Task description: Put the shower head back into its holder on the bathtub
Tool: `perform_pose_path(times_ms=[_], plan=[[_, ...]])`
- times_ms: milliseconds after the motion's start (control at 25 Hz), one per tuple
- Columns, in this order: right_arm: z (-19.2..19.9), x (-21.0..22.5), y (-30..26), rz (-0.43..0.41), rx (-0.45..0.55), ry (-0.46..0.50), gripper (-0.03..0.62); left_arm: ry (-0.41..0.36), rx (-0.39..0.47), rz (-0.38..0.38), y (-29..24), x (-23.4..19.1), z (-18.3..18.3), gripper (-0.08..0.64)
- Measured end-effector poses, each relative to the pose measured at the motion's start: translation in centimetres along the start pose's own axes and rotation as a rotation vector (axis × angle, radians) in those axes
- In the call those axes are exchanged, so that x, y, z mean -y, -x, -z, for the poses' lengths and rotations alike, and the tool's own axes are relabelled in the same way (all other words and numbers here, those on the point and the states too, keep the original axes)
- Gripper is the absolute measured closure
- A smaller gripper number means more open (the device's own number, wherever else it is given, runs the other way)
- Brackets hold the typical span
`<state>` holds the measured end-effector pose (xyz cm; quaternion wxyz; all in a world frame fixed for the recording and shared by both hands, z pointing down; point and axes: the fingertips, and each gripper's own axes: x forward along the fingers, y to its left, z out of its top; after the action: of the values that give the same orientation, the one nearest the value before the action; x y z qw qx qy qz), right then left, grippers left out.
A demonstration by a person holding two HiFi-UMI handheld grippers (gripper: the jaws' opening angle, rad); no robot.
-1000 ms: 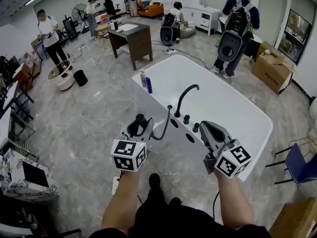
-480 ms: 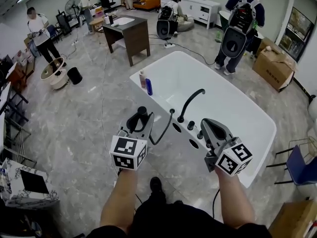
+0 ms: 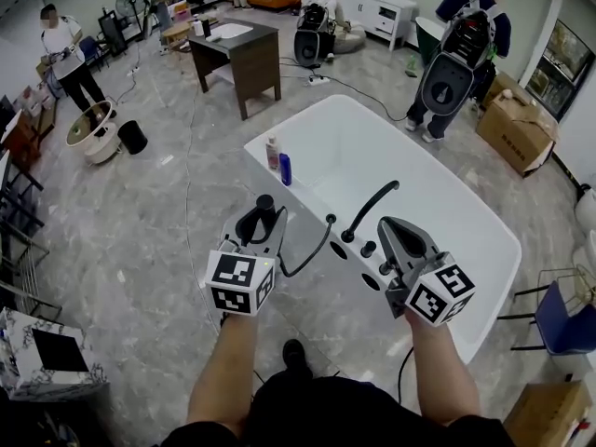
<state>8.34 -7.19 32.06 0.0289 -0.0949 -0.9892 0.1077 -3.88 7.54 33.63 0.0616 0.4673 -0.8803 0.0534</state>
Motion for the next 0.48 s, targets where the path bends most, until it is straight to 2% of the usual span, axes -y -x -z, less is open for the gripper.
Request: perform_pose_path(times_ms=[480], plan=[[-1.1,1.1,-5.4,0.067,0.006,0.003,0.578,-0.009,0.02,0.043,-2.4,-5.6,-1.1,0.419]])
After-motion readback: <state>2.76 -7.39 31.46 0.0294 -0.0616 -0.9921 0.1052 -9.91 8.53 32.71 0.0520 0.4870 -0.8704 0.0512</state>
